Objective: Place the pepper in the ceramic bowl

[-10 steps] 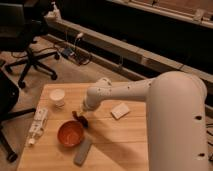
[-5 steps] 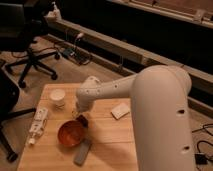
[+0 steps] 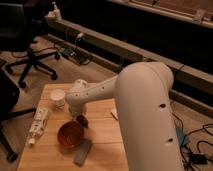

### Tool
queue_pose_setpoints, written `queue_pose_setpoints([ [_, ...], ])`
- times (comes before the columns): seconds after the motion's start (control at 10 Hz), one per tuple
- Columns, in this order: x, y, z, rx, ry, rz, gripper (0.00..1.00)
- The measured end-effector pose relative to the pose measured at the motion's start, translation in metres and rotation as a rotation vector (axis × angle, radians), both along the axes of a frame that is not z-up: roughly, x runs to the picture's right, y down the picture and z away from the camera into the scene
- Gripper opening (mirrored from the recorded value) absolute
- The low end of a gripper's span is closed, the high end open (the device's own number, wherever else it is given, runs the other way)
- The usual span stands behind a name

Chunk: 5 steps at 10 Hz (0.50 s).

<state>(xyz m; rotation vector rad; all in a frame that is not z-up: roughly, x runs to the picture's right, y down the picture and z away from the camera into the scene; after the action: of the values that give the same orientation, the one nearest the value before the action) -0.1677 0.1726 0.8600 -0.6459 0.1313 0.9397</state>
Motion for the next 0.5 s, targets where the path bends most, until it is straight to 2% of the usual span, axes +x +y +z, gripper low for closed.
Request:
queue_pose_setpoints([
  [0.4, -0.0011, 0.0084, 0.0006, -0.010, 0.018, -0.021, 0.13],
  [0.5, -0.0001, 0.0078, -0.0001, -0.008, 0.025, -0.022, 0.05],
])
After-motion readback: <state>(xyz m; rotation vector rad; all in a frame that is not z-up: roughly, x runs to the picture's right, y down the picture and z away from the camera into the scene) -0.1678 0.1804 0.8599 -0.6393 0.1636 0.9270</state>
